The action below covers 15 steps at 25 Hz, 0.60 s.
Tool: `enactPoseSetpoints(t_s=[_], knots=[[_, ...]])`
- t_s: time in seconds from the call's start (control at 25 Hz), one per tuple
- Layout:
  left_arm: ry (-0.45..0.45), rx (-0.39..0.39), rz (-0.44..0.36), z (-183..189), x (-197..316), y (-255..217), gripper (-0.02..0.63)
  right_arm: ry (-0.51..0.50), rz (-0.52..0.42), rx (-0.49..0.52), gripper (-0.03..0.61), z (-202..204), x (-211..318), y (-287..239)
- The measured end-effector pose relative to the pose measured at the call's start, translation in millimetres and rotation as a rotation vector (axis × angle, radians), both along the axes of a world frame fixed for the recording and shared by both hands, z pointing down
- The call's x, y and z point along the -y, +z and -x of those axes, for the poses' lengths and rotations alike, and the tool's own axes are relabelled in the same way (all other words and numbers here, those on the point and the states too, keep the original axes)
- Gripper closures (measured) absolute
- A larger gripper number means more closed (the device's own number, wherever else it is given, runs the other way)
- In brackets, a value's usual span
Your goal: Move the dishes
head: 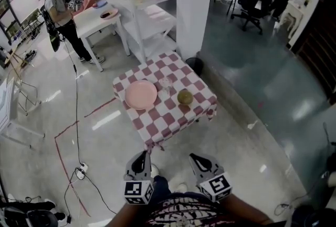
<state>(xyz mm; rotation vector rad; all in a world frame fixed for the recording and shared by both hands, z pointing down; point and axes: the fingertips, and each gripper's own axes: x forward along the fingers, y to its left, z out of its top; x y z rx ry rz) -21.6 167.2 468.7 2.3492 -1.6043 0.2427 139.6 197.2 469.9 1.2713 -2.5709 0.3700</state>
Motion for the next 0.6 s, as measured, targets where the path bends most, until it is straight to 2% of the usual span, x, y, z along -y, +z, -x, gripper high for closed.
enactPoseSetpoints(t_s=[0.2, 0.36, 0.6], knots=[[0.046, -0.035, -0.037, 10, 24, -6, 0.591, -0.002, 0.000, 0.083, 0.543, 20, 21, -5], [0.090, -0.048, -0.049, 22, 44, -11, 0.590, -0.025, 0.002, 0.084, 0.545, 41, 36, -7], [0.134, -0.043, -0.049, 46, 77, -15, 0.590, -0.062, 0.102, 0.058, 0.545, 79, 63, -1]])
